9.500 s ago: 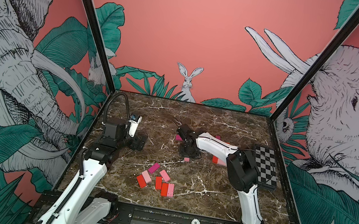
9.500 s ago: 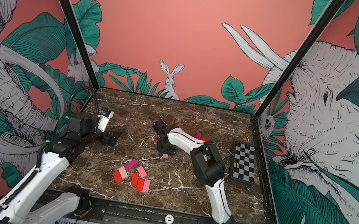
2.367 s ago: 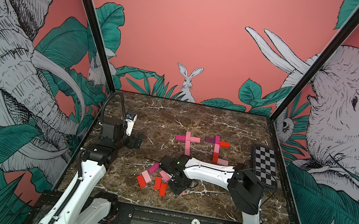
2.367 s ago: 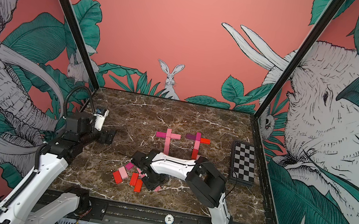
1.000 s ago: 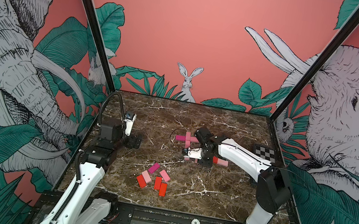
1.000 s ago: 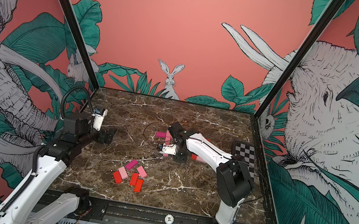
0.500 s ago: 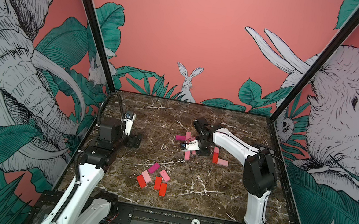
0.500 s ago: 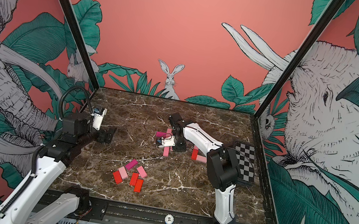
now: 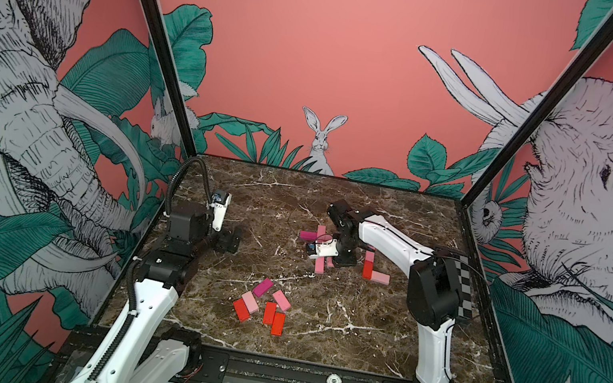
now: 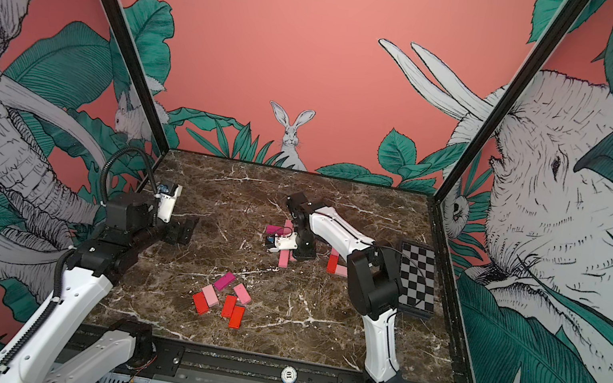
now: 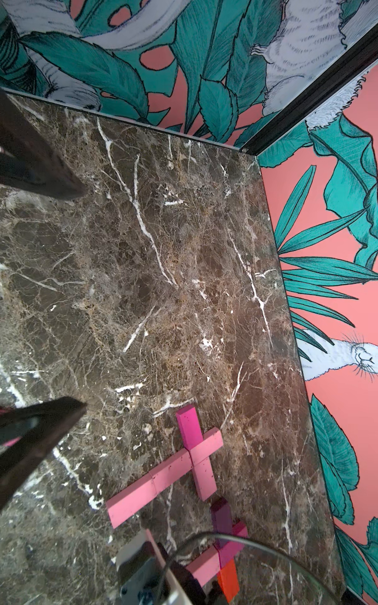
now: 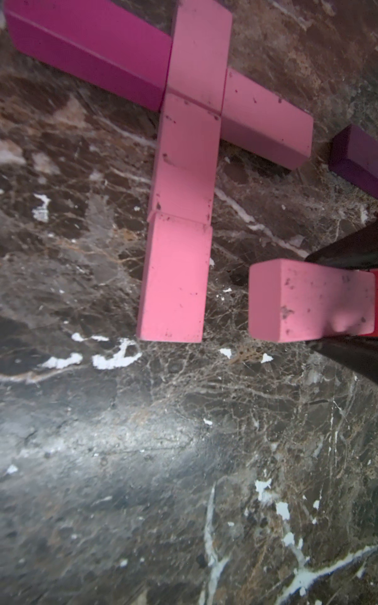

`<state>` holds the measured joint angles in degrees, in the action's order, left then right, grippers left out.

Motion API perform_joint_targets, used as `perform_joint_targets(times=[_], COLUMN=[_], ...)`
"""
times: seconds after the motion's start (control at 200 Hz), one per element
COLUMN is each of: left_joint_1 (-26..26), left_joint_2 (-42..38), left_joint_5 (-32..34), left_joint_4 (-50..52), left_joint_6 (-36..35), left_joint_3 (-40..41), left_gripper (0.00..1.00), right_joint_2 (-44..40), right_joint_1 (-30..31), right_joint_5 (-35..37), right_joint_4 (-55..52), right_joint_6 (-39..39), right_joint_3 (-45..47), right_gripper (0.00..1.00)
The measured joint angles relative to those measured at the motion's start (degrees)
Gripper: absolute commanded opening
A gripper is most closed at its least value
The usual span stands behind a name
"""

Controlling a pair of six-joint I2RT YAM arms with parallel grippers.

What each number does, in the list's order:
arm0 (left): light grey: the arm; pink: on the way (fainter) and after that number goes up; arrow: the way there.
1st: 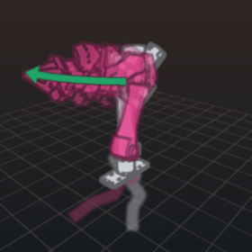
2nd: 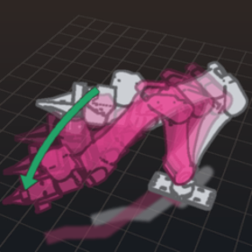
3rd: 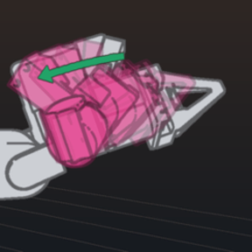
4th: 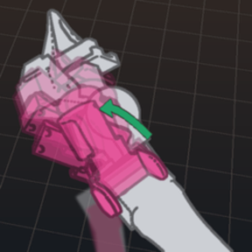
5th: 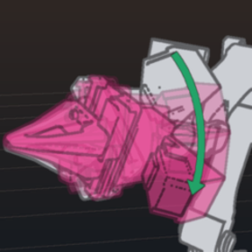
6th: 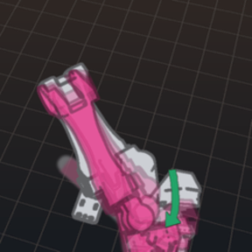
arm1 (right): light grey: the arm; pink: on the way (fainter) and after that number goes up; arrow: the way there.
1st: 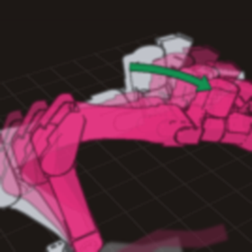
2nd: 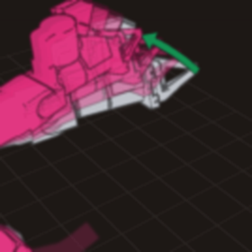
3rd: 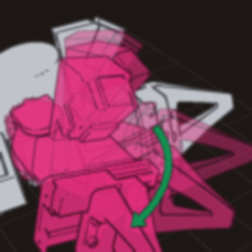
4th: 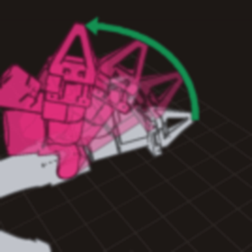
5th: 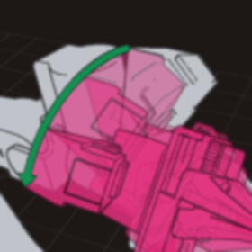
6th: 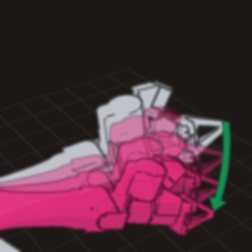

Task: Assemble the letter t with building blocks
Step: Assemble the building block at the center of the board.

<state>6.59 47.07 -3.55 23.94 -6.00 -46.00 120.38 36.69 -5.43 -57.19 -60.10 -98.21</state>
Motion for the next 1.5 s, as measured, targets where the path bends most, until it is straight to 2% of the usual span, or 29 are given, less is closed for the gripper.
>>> perform_joint_targets(times=[0.45,1.5], left_joint_1=[0.0,0.0], left_joint_2=[-0.1,-0.1], left_joint_5=[0.0,0.0], left_joint_4=[0.0,0.0], left_joint_6=[0.0,0.0], left_joint_3=[0.0,0.0], left_gripper=[0.97,0.97], right_joint_2=[2.3,3.9], right_joint_1=[0.0,1.9], right_joint_5=[0.7,1.8], right_joint_4=[0.7,1.6], right_joint_6=[4.4,7.6], right_joint_3=[0.0,1.0], right_gripper=[0.03,0.06])
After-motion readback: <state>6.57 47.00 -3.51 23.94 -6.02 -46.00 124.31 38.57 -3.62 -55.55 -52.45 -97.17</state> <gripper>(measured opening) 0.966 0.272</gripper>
